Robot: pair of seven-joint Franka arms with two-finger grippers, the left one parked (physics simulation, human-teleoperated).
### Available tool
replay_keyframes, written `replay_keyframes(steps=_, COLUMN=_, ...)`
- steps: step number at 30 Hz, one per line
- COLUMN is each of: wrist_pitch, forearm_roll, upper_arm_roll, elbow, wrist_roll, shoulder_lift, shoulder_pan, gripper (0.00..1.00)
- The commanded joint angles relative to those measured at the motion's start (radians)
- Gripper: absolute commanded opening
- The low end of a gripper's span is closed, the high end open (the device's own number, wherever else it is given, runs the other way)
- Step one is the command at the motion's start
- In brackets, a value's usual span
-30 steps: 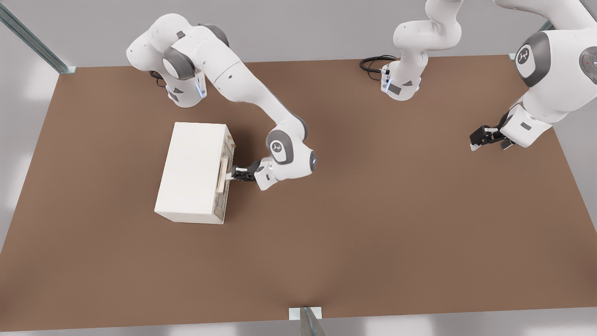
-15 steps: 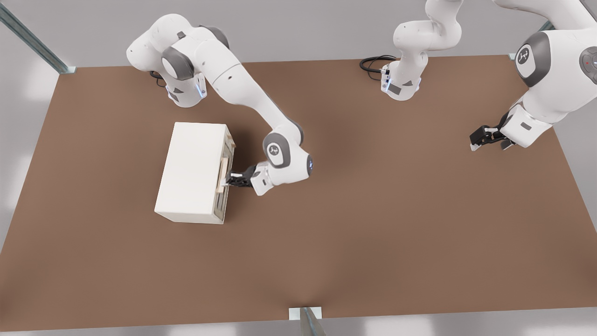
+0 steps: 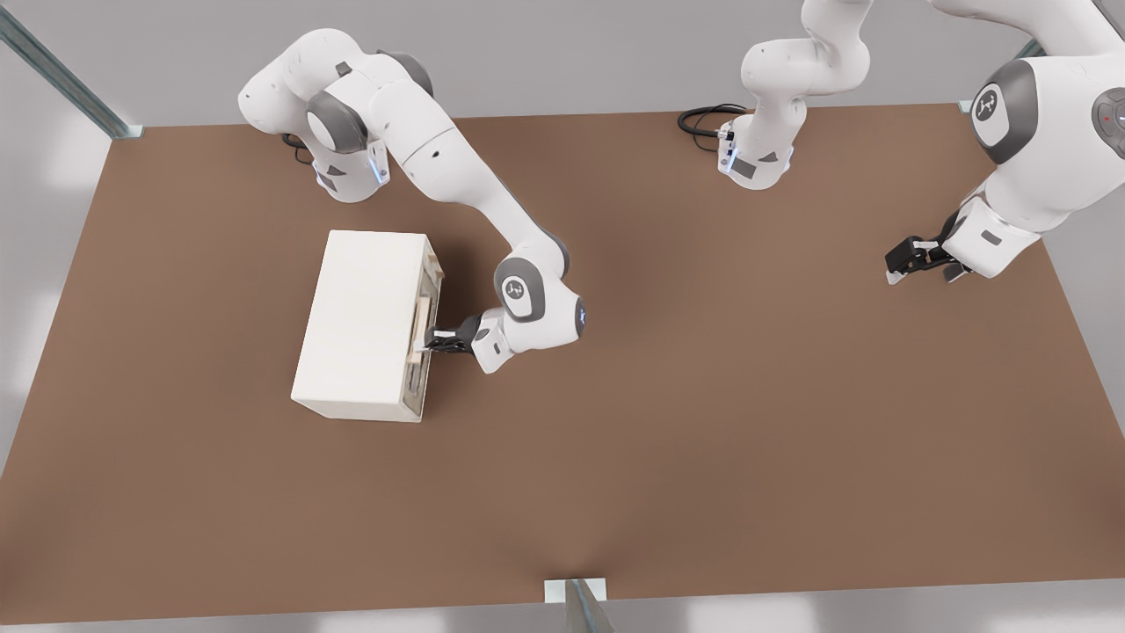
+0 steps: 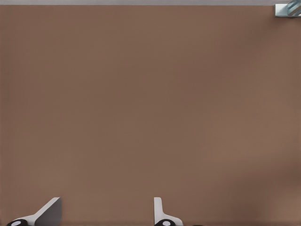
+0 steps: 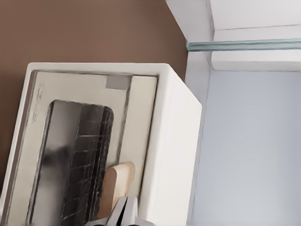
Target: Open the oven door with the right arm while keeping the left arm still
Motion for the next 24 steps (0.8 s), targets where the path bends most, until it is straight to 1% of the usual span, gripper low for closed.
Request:
replay_keyframes(steps=1, wrist_pitch=0.006, forearm_roll=0.002, upper_arm_roll=0.0, elbow=0.0, wrist_roll=-0.026, shoulder_lift=-0.001, shoulder_pan=0.0, gripper=0.0)
replay_keyframes(steps=5, wrist_pitch=0.013, forearm_roll=0.004, upper_arm_roll=0.001, elbow=0.0, wrist_roll=-0.019, shoulder_lift=0.005, shoulder_pan=0.0, gripper=0.0)
replay_keyframes(steps=8, wrist_pitch=0.013, forearm_roll=0.005, upper_arm_roll=0.003, elbow=0.032, wrist_roll=-0.011, shoulder_lift=0.005, shoulder_pan=0.029, gripper=0.0)
replay_keyframes(steps=12, wrist_pitch=0.032, forearm_roll=0.085, upper_arm_roll=0.004, elbow=0.06, wrist_roll=0.113, shoulder_lift=0.01, shoulder_pan=0.046, gripper=0.0)
replay_keyframes(steps=13, wrist_pitch=0.036, forearm_roll=0.191, upper_arm_roll=0.006, elbow=0.057, wrist_roll=0.109, shoulder_lift=-0.048, shoulder_pan=0.015, gripper=0.0)
replay_keyframes(steps=14, wrist_pitch=0.105, forearm_roll=0.346, upper_arm_roll=0.047, elbow=0.036, wrist_roll=0.081, shoulder_lift=-0.165, shoulder_pan=-0.08, gripper=0.0)
replay_keyframes(steps=15, wrist_pitch=0.135, forearm_roll=0.396, upper_arm_roll=0.144, elbow=-0.007, wrist_roll=-0.035, shoulder_lift=-0.287, shoulder_pan=-0.224, gripper=0.0)
replay_keyframes(steps=17, wrist_pitch=0.133, forearm_roll=0.558, upper_arm_roll=0.168, elbow=-0.009, wrist_roll=-0.382, shoulder_lift=-0.413, shoulder_pan=-0.454, gripper=0.0)
replay_keyframes(steps=18, wrist_pitch=0.13, forearm_roll=0.577, upper_arm_roll=0.17, elbow=-0.01, wrist_roll=-0.476, shoulder_lift=-0.467, shoulder_pan=-0.528, gripper=0.0)
replay_keyframes(steps=19, wrist_pitch=0.116, forearm_roll=0.623, upper_arm_roll=0.173, elbow=-0.033, wrist_roll=-0.5, shoulder_lift=-0.531, shoulder_pan=-0.589, gripper=1.0)
replay_keyframes(steps=20, wrist_pitch=0.115, forearm_roll=0.703, upper_arm_roll=0.173, elbow=-0.078, wrist_roll=-0.5, shoulder_lift=-0.614, shoulder_pan=-0.63, gripper=1.0)
replay_keyframes(steps=21, wrist_pitch=0.118, forearm_roll=0.719, upper_arm_roll=0.138, elbow=-0.083, wrist_roll=-0.506, shoulder_lift=-0.66, shoulder_pan=-0.643, gripper=1.0)
replay_keyframes(steps=23, wrist_pitch=0.115, forearm_roll=0.714, upper_arm_roll=0.067, elbow=-0.072, wrist_roll=-0.506, shoulder_lift=-0.709, shoulder_pan=-0.646, gripper=1.0)
replay_keyframes(steps=24, wrist_pitch=0.115, forearm_roll=0.711, upper_arm_roll=0.066, elbow=-0.058, wrist_roll=-0.508, shoulder_lift=-0.709, shoulder_pan=-0.646, gripper=1.0)
